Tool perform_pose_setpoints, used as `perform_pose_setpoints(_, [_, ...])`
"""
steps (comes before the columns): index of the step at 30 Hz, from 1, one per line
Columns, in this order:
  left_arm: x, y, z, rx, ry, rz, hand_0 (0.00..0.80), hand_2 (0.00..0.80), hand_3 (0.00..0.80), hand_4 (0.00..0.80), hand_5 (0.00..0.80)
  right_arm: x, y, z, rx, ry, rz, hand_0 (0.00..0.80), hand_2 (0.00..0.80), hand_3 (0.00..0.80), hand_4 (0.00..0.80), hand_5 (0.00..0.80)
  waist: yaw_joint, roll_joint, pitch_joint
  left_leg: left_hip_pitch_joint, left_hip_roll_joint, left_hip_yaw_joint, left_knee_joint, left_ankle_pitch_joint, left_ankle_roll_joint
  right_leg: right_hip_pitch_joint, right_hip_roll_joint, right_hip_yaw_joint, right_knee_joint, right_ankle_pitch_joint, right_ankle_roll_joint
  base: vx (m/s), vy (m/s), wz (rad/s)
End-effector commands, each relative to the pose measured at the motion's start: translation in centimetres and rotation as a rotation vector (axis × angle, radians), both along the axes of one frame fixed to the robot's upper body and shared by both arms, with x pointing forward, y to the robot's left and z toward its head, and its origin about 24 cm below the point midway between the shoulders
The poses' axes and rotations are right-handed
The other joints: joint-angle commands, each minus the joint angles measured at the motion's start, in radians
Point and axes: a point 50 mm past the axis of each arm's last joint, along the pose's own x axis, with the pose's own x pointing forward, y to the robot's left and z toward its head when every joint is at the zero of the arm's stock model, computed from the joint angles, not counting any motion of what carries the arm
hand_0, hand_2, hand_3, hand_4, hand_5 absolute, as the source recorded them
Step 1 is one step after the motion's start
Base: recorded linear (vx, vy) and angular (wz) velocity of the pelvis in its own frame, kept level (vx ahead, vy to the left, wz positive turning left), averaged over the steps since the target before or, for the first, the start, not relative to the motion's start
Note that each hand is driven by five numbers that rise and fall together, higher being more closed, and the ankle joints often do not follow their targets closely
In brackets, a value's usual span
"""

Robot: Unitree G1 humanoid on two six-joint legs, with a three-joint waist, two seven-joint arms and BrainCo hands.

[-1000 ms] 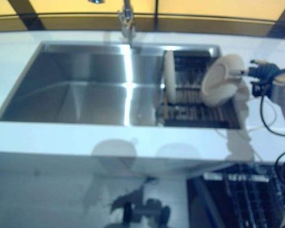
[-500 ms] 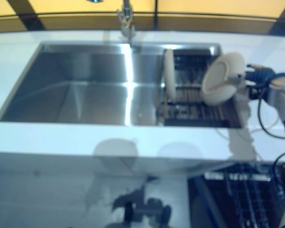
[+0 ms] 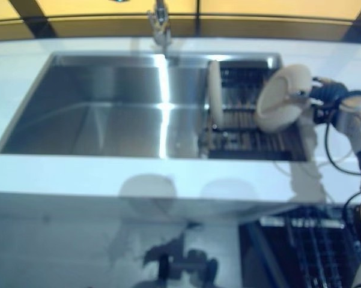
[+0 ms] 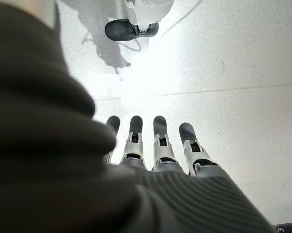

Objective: Take plates into dishwasher

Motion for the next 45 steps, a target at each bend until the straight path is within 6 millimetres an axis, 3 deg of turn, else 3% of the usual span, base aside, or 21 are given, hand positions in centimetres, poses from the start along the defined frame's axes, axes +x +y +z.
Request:
perform_pose_setpoints(1, [-1.3, 0.8, 0.0, 0.008, 0.040, -0.003, 0.000, 0.000, 0.000, 0.000, 0.000, 0.4, 1.4, 2.6, 0.047, -0.113, 0.060, 0.000, 0.000, 0.000, 0.000, 0.000, 0.034, -0.013, 0.019, -0.033, -0.022, -0.004, -0.004, -0.056, 0.014, 0.019, -0.020, -0.054, 0.000, -0.074, 0.039, 0.000, 0.000, 0.00])
perform_pose_setpoints(9, [-1.6, 0.6, -0.1, 0.000, 0.043, -0.011, 0.000, 0.000, 0.000, 0.000, 0.000, 0.9, 2.7, 2.5, 0.074, -0.141, 0.097, 0.000, 0.000, 0.000, 0.000, 0.000, 0.043, -0.014, 0.020, -0.037, -0.023, -0.011, -0.004, -0.054, 0.014, 0.019, -0.021, -0.064, 0.000, -0.075, 0.039, 0.002, 0.010, 0.04])
perform_pose_setpoints(15, [-1.8, 0.3, -0.2, -0.006, 0.044, -0.011, 0.000, 0.000, 0.000, 0.000, 0.000, 1.1, 3.2, 2.3, 0.050, -0.133, 0.109, 0.355, 0.355, 0.355, 0.355, 0.355, 0.048, -0.012, 0.018, -0.036, -0.024, -0.015, -0.004, -0.053, 0.015, 0.021, -0.022, -0.070, 0.000, -0.076, 0.039, 0.000, 0.004, 0.01])
perform_pose_setpoints(18, [-1.9, 0.2, -0.3, -0.011, 0.048, -0.008, 0.000, 0.000, 0.000, 0.000, 0.000, 1.4, 3.6, 2.3, 0.033, -0.134, 0.118, 0.800, 0.800, 0.800, 0.800, 0.800, 0.051, -0.009, 0.018, -0.036, -0.025, -0.017, -0.004, -0.052, 0.015, 0.022, -0.023, -0.073, 0.000, -0.077, 0.039, -0.004, 0.007, 0.01])
perform_pose_setpoints(29, [-2.3, 0.2, -0.4, -0.008, 0.056, -0.013, 0.000, 0.000, 0.000, 0.000, 0.000, 1.2, 3.1, 2.7, -0.033, -0.149, 0.049, 0.800, 0.800, 0.800, 0.800, 0.800, 0.053, -0.018, 0.007, -0.025, -0.026, -0.016, -0.004, -0.056, 0.015, 0.035, -0.024, -0.076, 0.000, -0.079, 0.043, -0.001, 0.001, 0.01])
perform_pose_setpoints(45, [-3.3, 1.0, -0.3, 0.031, 0.084, -0.021, 0.000, 0.000, 0.000, 0.000, 0.000, -0.7, 1.0, 5.6, -0.199, -0.211, -0.085, 0.800, 0.800, 0.800, 0.800, 0.800, 0.023, -0.066, -0.068, 0.034, -0.016, 0.021, -0.004, -0.081, 0.011, 0.080, -0.010, -0.035, 0.000, -0.090, 0.050, -0.005, -0.001, -0.01])
